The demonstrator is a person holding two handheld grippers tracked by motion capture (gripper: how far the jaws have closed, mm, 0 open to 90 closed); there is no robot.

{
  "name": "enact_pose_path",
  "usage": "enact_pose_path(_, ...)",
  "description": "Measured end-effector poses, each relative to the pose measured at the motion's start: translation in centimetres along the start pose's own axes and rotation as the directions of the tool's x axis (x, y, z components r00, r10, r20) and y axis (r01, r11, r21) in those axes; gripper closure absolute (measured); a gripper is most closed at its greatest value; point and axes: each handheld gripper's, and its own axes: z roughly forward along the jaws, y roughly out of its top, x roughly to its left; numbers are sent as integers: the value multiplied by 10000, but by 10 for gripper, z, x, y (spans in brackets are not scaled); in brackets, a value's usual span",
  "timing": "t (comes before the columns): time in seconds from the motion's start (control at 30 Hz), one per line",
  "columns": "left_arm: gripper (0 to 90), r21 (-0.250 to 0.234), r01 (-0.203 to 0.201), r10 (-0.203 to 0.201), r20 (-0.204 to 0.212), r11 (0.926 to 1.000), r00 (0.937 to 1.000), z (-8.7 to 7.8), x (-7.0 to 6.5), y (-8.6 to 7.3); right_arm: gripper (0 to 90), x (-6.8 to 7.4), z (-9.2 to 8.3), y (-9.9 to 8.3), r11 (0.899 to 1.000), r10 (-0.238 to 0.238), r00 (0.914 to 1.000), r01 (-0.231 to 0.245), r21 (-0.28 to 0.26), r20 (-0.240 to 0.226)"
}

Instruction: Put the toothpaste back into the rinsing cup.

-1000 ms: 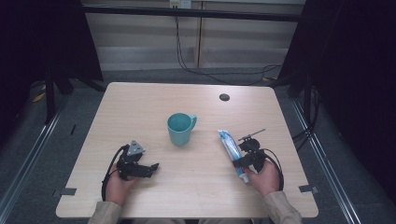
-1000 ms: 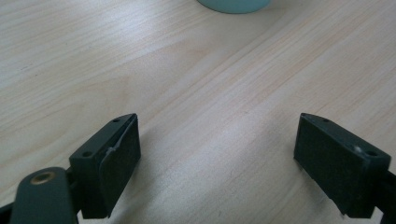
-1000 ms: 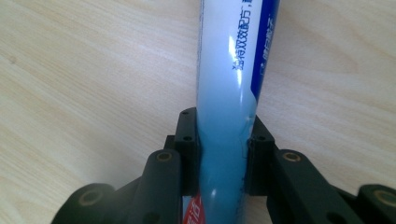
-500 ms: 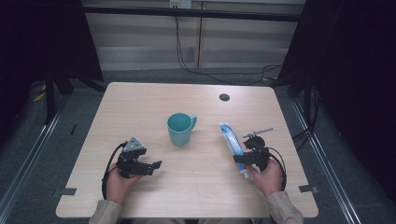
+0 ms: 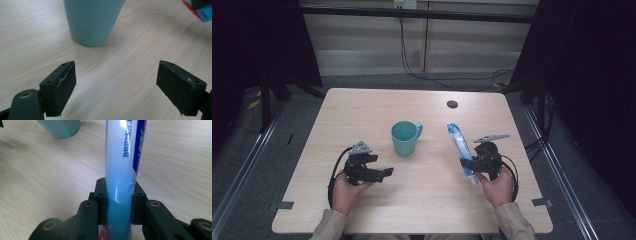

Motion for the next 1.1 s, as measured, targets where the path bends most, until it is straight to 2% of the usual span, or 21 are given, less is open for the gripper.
enact_pose_path(0.03, 162, 8, 24, -24, 107, 10000, 9999, 1, -2, 3, 734, 2, -1, 2, 9999, -57, 9999, 59, -126, 147)
enact_pose_path(0.1, 167, 69, -44, 43, 209, 10000, 9998, 3, -5, 8, 734, 2, -2, 3, 9996, -43, 10000, 45, -264, 73)
enact_pose_path(0.13, 171, 22, 2, -3, 440, 10000, 9990, 4, -10, 14, 734, 3, -4, 4, 9992, -95, 9999, 99, -377, 104)
enact_pose_path(0.17, 172, 22, 2, -3, 440, 10000, 9990, 4, -10, 14, 734, 3, -4, 4, 9992, -95, 9999, 99, -377, 104)
enact_pose_path(0.3, 168, 38, -92, 89, 698, 10000, 9975, 9, -18, 25, 733, 7, -9, 8, 9975, -345, 9994, 347, -612, 53)
enact_pose_path(0.37, 165, 67, -111, 104, 960, 9999, 9953, 12, -22, 31, 734, 11, -11, 11, 9966, -442, 9990, 438, -700, -46)
enact_pose_path(0.43, 161, 108, -214, 202, 968, 9997, 9951, 14, -25, 34, 734, 14, -12, 12, 9954, -556, 9984, 554, -786, -14)
enact_pose_path(0.57, 159, 71, -136, 126, 1246, 9999, 9921, 17, -30, 43, 735, 19, -12, 15, 9947, -698, 9975, 689, -764, -82)
enact_pose_path(0.67, 160, 4, -82, 81, 1449, 10000, 9894, 17, -33, 53, 735, 24, -14, 19, 9922, -806, 9964, 778, -969, -254)
enact_pose_path(0.77, 160, -54, -126, 133, 1438, 9999, 9895, 18, -35, 60, 735, 26, -14, 21, 9913, -860, 9959, 829, -1024, -262)
enact_pose_path(0.8, 160, -223, 17, 18, 1562, 9997, 9877, 19, -37, 64, 735, 28, -13, 22, 9907, -937, 9951, 899, -1025, -331)
enact_pose_path(0.87, 160, -226, -4, 39, 1553, 9997, 9879, 21, -38, 67, 736, 29, -12, 22, 9899, -995, 9946, 958, -1044, -310)
enact_pose_path(0.9, 163, -175, 115, -83, 1726, 9998, 9850, 26, -39, 70, 736, 31, -11, 22, 9897, -1037, 9938, 990, -1031, -403)
enact_pose_path(1.0, 160, -233, 341, -293, 1801, 9991, 9832, 34, -41, 75, 736, 34, -10, 23, 9890, -1107, 9928, 1054, -1037, -465)
enact_pose_path(1.07, 164, -350, 649, -563, 2070, 9973, 9767, 38, -42, 78, 736, 36, -10, 22, 9875, -1182, 9917, 1120, -1111, -511)
enact_pose_path(1.1, 162, -350, 649, -563, 2070, 9973, 9767, 38, -42, 78, 736, 36, -10, 22, 9875, -1182, 9917, 1120, -1111, -511)
